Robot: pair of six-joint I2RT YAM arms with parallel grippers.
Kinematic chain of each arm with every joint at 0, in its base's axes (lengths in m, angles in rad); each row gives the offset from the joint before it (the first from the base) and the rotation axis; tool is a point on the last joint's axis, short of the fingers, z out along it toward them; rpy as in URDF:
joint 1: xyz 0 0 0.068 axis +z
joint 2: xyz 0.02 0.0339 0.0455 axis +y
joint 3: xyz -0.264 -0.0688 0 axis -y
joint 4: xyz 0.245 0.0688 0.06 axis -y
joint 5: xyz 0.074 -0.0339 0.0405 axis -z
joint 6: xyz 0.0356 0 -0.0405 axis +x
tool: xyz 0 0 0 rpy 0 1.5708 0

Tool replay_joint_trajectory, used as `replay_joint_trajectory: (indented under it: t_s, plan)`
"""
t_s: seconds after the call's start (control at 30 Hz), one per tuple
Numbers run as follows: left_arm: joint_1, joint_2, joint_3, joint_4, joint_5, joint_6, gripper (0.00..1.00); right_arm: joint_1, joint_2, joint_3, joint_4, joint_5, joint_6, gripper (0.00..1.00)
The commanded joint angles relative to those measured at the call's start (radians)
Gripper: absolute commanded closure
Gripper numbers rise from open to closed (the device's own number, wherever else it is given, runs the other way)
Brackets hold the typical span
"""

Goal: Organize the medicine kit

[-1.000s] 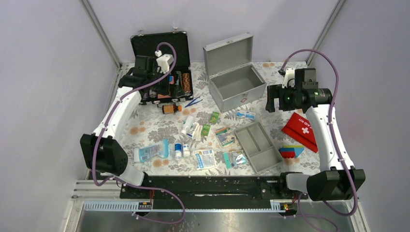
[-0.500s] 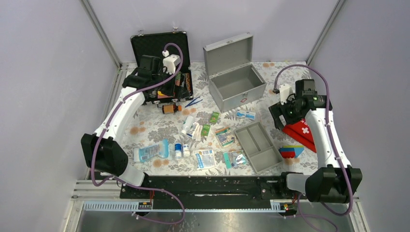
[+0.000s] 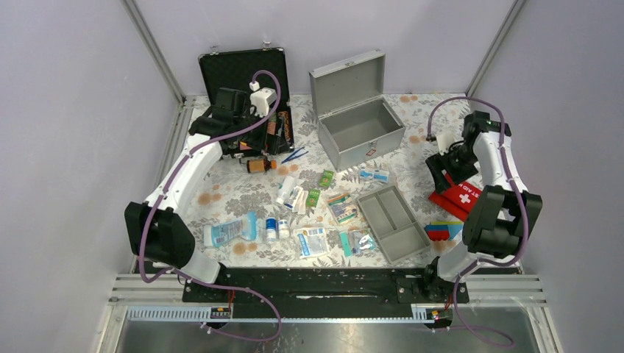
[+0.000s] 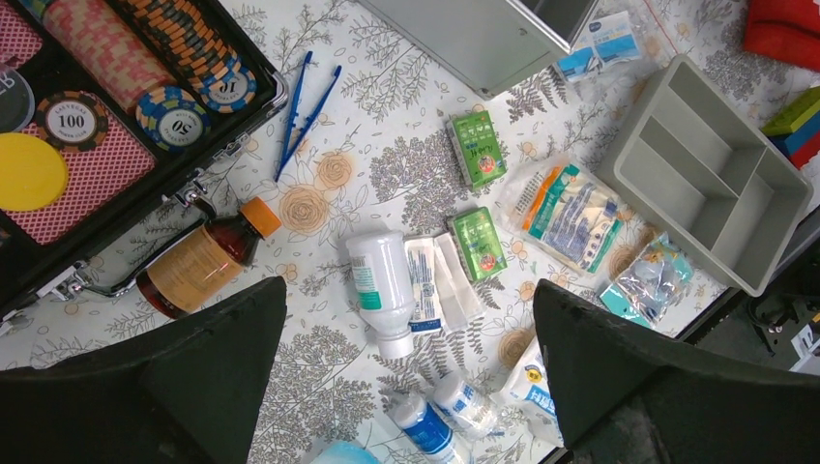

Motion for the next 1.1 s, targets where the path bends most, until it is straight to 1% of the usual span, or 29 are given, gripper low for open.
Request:
replay_joint_trajectory:
  t_s: [0.0, 0.1, 0.3, 0.47, 0.6, 0.8, 0.9, 0.93, 0.97, 1.07]
  plan:
    - [-0.003, -0.026, -0.01, 0.035, -0.004, 0.01, 0.02, -0.023, 0.042, -0.04, 0.0, 0.102, -0.216, 0.26]
    - [-0.003, -0.024, -0.007, 0.031, -0.013, 0.019, 0.02, -0.048, 0.083, -0.048, 0.035, 0.14, -0.278, 0.32]
    - [-0.003, -0.012, 0.0, 0.017, -0.018, 0.027, 0.02, -0.055, 0.141, -0.073, 0.093, 0.168, -0.364, 0.37]
    - [-0.003, -0.012, -0.003, 0.0, -0.034, 0.043, 0.02, -0.055, 0.196, -0.088, 0.099, 0.18, -0.412, 0.45]
    - [-0.003, -0.011, -0.007, -0.006, -0.047, 0.055, 0.02, -0.054, 0.208, -0.139, 0.113, 0.185, -0.458, 0.47]
    - [-0.003, -0.007, -0.002, -0.008, -0.055, 0.06, 0.02, -0.054, 0.21, -0.208, 0.153, 0.199, -0.481, 0.51]
    - [-0.003, -0.001, 0.004, -0.01, -0.055, 0.061, 0.02, -0.054, 0.219, -0.234, 0.21, 0.247, -0.464, 0.52]
    - [-0.003, 0.001, 0.004, -0.011, -0.055, 0.06, 0.02, -0.053, 0.226, -0.233, 0.222, 0.257, -0.455, 0.53]
    - [-0.003, 0.002, 0.006, -0.011, -0.055, 0.061, 0.02, -0.053, 0.236, -0.23, 0.23, 0.262, -0.445, 0.58]
    - [-0.003, 0.009, 0.013, -0.011, -0.052, 0.059, 0.02, -0.053, 0.243, -0.214, 0.247, 0.26, -0.405, 0.74]
